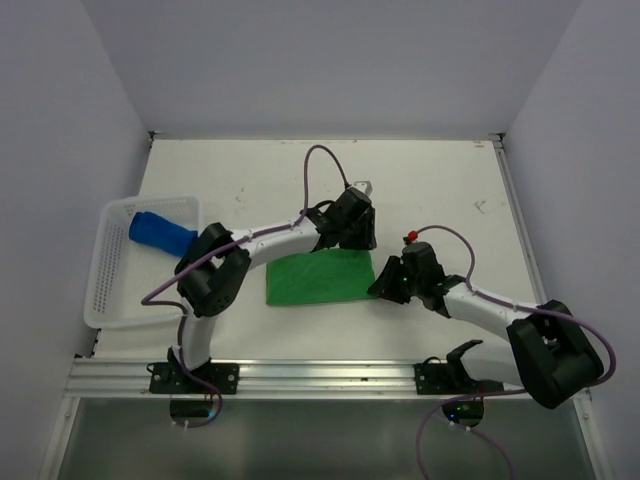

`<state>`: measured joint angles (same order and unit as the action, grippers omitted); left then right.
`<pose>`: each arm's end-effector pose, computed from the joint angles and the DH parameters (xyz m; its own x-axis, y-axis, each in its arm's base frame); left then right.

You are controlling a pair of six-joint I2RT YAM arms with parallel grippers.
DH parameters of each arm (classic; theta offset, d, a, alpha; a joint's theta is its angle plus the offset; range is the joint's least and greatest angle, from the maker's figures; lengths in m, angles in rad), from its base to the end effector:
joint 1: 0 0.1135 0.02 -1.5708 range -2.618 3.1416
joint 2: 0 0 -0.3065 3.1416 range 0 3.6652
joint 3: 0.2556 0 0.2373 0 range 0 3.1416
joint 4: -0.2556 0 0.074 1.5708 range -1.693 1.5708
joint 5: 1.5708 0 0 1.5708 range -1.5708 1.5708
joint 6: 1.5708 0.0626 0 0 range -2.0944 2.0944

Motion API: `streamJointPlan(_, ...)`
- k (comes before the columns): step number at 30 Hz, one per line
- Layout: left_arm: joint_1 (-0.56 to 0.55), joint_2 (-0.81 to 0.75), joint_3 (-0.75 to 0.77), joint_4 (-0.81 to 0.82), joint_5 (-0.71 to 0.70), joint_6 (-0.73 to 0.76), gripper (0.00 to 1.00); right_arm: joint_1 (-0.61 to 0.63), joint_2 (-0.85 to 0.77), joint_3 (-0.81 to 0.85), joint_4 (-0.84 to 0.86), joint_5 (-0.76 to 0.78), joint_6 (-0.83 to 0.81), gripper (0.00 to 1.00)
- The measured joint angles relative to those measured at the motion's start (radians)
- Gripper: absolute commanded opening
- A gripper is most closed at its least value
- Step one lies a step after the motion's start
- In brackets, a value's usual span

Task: Roll the towels
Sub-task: Fold the towel, then roll the towel

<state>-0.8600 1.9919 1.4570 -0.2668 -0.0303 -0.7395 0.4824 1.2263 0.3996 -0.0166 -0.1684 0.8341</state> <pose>0.3070 -0.3537 0.2297 -0.8476 -0.0479 -0.5285 0.2336 0.8606 -0.4526 0.1780 0.1050 0.1724 -0.8564 0.3758 -0.3541 0.1165 0.8086 0.5767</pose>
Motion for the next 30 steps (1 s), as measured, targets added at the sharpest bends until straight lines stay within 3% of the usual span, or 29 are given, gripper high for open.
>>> streamJointPlan(8, -0.003, 0.094, 0.082, -0.076, -0.011, 0.004, 0.48, 0.000, 0.025, -0.011, 0.053, 0.001, 0.006, 0.20)
streamJointPlan(18, -0.007, 0.140, 0.153, -0.171, -0.063, 0.026, 0.48, 0.000, 0.049, -0.024, 0.116, -0.007, 0.012, 0.17)
streamJointPlan(30, -0.052, 0.260, 0.346, -0.293, -0.186, 0.047, 0.49, 0.000, 0.063, -0.034, 0.162, -0.010, 0.011, 0.16)
